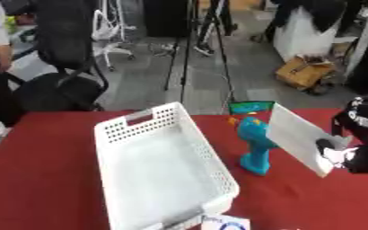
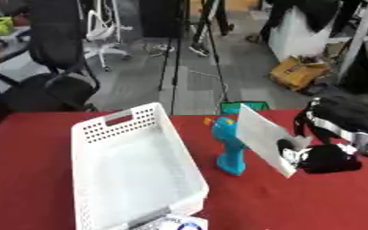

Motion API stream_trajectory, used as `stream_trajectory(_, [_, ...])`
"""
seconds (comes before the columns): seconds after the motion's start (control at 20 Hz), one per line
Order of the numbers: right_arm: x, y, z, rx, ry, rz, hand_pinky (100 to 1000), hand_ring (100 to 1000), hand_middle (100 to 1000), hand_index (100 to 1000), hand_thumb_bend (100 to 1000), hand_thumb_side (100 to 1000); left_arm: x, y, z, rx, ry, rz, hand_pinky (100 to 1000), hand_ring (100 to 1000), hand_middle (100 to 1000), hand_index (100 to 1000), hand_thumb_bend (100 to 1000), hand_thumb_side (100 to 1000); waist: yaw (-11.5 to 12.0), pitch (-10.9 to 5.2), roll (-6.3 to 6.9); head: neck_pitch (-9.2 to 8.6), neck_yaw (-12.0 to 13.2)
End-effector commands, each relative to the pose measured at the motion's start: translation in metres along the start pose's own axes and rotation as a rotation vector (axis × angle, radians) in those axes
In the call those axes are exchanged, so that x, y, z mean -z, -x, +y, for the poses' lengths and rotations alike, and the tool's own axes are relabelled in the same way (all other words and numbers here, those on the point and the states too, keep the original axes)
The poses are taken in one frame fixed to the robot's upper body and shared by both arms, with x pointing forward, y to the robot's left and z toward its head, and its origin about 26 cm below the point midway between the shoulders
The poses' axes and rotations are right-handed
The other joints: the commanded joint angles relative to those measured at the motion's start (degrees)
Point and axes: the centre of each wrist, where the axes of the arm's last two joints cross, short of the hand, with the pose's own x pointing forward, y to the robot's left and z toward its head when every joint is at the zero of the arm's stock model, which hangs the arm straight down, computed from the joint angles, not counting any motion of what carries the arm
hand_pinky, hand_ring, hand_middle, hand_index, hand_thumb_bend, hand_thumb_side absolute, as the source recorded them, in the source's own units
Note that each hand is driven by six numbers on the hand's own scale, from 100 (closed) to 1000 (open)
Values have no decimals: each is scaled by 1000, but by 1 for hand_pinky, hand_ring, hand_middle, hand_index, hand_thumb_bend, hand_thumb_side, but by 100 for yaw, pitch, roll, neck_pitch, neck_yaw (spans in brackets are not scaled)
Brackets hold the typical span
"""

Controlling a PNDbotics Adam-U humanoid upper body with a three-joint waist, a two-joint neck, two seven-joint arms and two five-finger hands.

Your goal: Pick up objects on the table and place them in the box.

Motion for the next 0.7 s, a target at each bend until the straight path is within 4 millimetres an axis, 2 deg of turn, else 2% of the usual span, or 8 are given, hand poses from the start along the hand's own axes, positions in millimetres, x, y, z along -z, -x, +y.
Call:
stream_trajectory(0.05, [-5, -2, -14, -33, 25, -6, 867, 693, 256, 423, 100, 627, 10, -3, 3, 8, 8, -46, 663, 629, 622, 730, 100, 908, 19, -114, -21, -59, -38])
stream_trajectory(0.7, [1, -22, -43, -39, 80, -59, 865, 691, 253, 424, 100, 629, 12, -4, 1, -1, 4, -53, 663, 628, 622, 730, 100, 908, 210, -68, -106, -143, -192])
